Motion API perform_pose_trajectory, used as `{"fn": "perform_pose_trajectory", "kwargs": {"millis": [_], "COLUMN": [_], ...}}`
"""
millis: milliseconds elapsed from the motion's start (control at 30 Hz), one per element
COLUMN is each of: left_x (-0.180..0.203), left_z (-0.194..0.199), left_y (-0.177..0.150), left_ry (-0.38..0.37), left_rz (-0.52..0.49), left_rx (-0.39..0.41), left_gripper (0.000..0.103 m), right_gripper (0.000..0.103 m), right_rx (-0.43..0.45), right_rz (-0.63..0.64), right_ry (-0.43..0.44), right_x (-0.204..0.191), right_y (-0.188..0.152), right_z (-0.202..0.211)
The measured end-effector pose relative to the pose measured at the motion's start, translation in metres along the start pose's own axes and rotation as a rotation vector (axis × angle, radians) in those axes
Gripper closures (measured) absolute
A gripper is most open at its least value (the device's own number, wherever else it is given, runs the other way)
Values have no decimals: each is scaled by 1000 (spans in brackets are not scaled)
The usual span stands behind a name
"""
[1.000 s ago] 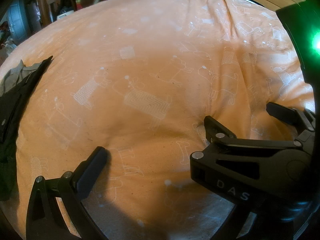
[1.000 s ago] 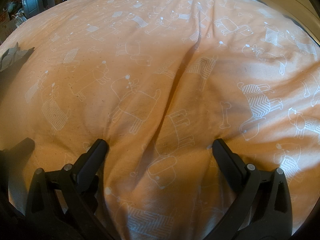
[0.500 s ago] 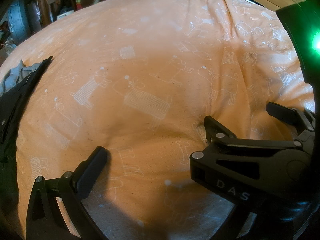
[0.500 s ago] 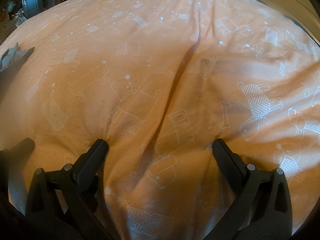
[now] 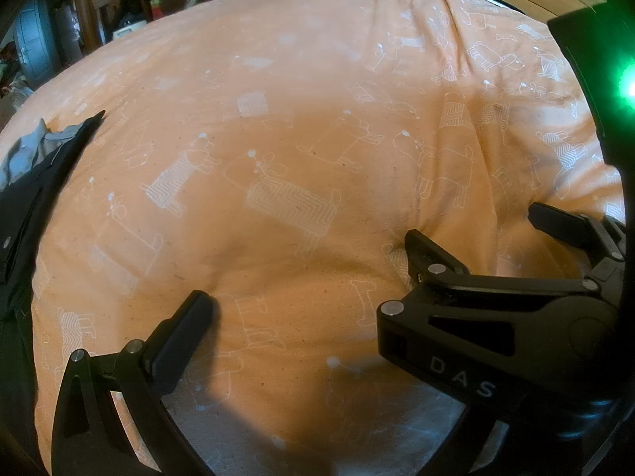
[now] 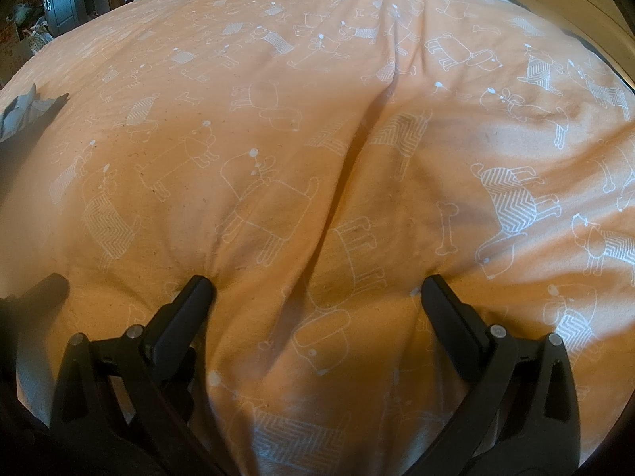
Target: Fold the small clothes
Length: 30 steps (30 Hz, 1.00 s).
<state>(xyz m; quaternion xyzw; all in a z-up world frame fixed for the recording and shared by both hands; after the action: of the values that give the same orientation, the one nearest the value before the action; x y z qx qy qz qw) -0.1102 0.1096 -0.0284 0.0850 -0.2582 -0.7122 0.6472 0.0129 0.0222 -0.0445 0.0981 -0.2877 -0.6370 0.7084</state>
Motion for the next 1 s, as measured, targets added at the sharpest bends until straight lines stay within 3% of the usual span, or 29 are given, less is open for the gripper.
{"fn": "perform_pose_trajectory", "kwargs": {"millis": [1000], "left_x": [-2], "left_z": [-1], "left_y": [-1], "left_ry": [-24], "left_rz": [5], "left_rx": [-20], "left_gripper": [0], "right_gripper": [0], "right_rx": [-11], "right_rz": [7], "right_ry": [-7], "right_x": [5], "right_y": [4], "right_z": [-7]}}
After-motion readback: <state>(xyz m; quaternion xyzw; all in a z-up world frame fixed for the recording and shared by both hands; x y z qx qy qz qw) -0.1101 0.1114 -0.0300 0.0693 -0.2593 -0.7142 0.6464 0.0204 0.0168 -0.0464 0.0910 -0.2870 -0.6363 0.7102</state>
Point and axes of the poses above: each gripper's, at about its wrist camera, not at the fingertips, and z roughly against the way its jaws point, x to its right, y to its top, the point moved 4 cm from there along -z, roughly the way its jaws point, and after that the axes turned 13 degrees about -y, right-handed, at the moved point
